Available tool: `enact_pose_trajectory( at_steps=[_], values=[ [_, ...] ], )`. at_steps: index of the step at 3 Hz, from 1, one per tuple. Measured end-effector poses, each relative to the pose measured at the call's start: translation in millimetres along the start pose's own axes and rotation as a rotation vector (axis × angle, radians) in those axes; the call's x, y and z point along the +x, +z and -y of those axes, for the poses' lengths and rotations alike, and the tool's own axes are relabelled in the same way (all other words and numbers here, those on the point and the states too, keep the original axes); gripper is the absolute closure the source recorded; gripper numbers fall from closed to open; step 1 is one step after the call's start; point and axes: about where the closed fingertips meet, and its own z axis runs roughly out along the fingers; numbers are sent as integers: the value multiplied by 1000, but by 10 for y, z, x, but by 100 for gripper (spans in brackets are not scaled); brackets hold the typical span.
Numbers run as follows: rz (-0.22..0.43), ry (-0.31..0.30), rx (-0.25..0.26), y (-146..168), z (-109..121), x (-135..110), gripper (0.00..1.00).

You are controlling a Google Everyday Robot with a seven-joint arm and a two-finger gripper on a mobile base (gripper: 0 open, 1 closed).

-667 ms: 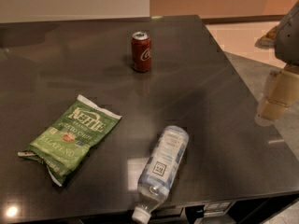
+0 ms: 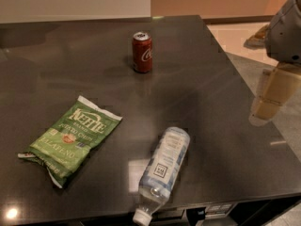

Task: Move blue plastic bottle near coke can

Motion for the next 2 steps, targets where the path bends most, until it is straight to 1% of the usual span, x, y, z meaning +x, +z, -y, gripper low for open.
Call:
enact_pose_trajectory(
  at_steps=[1, 2],
  values=[
    [65, -129, -50, 97, -108, -337, 0],
    [117, -277, -87, 217, -289, -653, 0]
  ],
)
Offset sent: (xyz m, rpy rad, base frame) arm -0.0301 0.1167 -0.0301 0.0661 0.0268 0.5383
